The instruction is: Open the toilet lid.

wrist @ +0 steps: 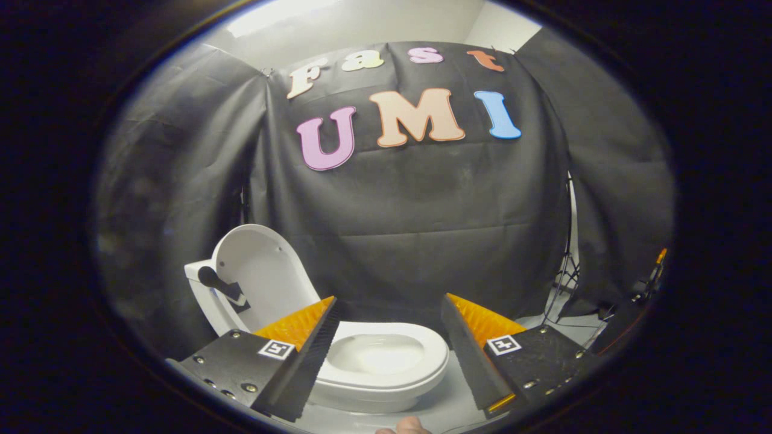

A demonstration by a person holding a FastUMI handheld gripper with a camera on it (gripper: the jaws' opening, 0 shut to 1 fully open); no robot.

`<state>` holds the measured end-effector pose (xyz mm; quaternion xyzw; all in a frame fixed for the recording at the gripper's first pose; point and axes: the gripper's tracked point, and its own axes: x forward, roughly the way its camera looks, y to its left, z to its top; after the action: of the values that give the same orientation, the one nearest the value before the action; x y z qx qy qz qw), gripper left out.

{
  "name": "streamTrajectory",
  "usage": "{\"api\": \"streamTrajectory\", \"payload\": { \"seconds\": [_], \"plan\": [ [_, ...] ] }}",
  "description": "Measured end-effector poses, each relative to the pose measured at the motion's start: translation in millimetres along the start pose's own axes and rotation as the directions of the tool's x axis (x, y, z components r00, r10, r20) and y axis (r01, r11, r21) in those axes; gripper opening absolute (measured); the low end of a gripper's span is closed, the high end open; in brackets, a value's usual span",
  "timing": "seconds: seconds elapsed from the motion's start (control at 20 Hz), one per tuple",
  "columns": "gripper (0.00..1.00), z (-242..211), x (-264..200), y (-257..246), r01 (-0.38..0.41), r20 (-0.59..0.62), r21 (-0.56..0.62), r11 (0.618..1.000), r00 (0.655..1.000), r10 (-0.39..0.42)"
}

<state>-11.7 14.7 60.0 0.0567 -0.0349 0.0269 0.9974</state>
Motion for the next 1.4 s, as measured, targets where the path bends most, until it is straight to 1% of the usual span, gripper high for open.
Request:
{"api": "streamTrajectory", "payload": {
  "seconds": [0.2, 0.3, 0.35, 0.55, 1.05, 1.1, 1.15, 1.4],
  "plan": [
    [1.00, -3.6, 0.7, -0.4, 0.000, -0.010, -0.011, 1.000, 1.000, 0.000],
    [1.00, 0.7, -0.7, -8.0, 0.016, -0.001, -0.010, 1.000, 1.000, -0.016],
    [1.00, 1.7, 9.6, -14.7, 0.010, 0.000, 0.000, 1.000, 1.000, -0.010],
    [1.00, 1.1, 12.9, -14.4, 0.016, -0.008, -0.001, 1.000, 1.000, -0.016],
    [1.00, 24.0, 16.5, 8.6, -0.001, -0.002, 0.005, 1.000, 1.000, 0.001],
    [1.00, 25.8, 15.1, 10.9, 0.000, -0.001, -0.005, 1.000, 1.000, 0.000],
    [1.00, 27.6, 4.4, 19.4, 0.002, -0.001, -0.008, 1.000, 1.000, -0.002],
    [1.00, 22.9, 11.0, 30.1, 0.000, -0.009, -0.008, 1.000, 1.000, 0.000]
  ]
}}
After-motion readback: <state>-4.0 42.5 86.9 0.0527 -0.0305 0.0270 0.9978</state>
